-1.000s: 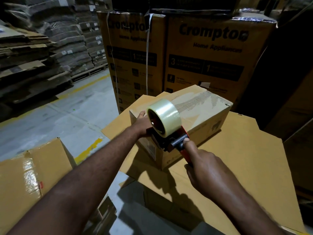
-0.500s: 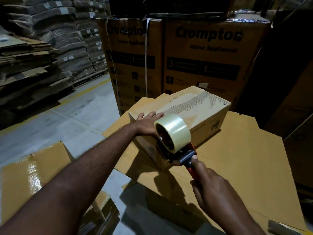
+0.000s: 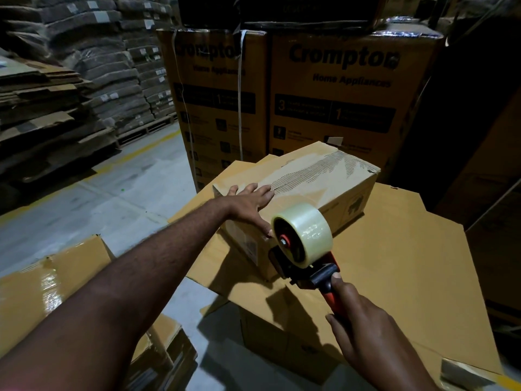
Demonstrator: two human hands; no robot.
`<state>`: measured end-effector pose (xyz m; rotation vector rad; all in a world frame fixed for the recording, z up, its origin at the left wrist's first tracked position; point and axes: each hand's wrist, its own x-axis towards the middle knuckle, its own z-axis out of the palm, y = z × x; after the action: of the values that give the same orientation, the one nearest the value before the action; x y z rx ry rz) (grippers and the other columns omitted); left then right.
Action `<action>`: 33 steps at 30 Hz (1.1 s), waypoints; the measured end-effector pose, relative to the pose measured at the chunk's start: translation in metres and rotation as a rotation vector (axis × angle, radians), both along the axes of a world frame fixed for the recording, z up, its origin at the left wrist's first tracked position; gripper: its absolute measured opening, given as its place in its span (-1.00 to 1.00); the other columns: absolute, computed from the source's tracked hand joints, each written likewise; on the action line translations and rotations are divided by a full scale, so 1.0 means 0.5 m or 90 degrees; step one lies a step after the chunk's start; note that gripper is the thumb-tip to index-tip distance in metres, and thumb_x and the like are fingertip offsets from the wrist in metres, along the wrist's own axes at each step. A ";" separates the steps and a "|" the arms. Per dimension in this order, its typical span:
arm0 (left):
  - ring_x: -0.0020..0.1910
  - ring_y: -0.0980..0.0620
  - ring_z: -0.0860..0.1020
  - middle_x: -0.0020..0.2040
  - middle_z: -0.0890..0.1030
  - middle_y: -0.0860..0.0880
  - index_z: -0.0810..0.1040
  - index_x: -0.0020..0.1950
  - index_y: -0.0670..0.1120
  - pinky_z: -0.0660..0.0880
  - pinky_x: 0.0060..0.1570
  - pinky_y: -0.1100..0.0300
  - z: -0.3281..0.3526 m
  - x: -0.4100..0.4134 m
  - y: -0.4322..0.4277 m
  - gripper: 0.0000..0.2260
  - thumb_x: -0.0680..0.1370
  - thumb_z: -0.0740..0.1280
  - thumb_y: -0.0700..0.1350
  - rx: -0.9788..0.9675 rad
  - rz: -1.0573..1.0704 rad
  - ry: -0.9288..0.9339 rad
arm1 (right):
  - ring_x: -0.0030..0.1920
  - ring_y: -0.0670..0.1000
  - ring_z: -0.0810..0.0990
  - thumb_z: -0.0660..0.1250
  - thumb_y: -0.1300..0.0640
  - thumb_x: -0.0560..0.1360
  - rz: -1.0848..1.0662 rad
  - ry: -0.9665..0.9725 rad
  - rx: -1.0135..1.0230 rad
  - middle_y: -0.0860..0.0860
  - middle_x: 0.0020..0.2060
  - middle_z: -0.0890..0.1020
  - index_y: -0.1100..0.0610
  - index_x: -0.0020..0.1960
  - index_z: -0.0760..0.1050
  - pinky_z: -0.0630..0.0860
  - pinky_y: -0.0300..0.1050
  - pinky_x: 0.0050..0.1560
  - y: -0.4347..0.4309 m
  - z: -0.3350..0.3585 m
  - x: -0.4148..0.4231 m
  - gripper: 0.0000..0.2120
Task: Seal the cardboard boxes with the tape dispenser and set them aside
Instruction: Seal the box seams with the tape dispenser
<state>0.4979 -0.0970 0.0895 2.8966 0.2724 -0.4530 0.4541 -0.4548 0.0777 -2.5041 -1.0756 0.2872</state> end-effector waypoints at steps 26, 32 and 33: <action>0.61 -0.06 -0.32 0.66 -0.25 0.09 -0.16 0.67 0.09 -0.33 0.41 -0.50 -0.018 -0.045 -0.047 -0.10 0.54 0.34 0.29 -0.031 0.022 0.009 | 0.03 -0.04 0.55 0.22 -0.07 0.63 -0.042 0.006 0.086 -0.07 0.14 0.56 -0.17 0.48 -0.11 0.52 -0.17 -0.03 0.081 -0.044 -0.059 -0.40; 0.61 -0.04 -0.32 0.66 -0.25 0.10 -0.15 0.67 0.10 -0.34 0.39 -0.50 -0.025 -0.057 -0.052 -0.12 0.55 0.32 0.30 -0.024 0.026 0.000 | 0.07 -0.03 0.54 0.18 -0.05 0.65 -0.021 -0.010 0.025 -0.04 0.20 0.52 -0.17 0.54 -0.21 0.53 -0.13 0.03 0.073 -0.035 -0.052 -0.33; 0.61 -0.04 -0.32 0.66 -0.25 0.10 -0.15 0.67 0.09 -0.34 0.39 -0.50 -0.028 -0.059 -0.053 -0.12 0.55 0.32 0.31 -0.024 0.030 -0.005 | 0.06 -0.05 0.54 0.19 -0.06 0.64 -0.018 0.000 0.022 -0.05 0.19 0.52 -0.18 0.54 -0.19 0.52 -0.16 0.03 0.069 -0.033 -0.050 -0.34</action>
<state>0.4682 -0.1236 0.0756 2.8487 0.3256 -0.4333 0.4293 -0.4202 0.0615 -2.4869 -1.0365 0.2583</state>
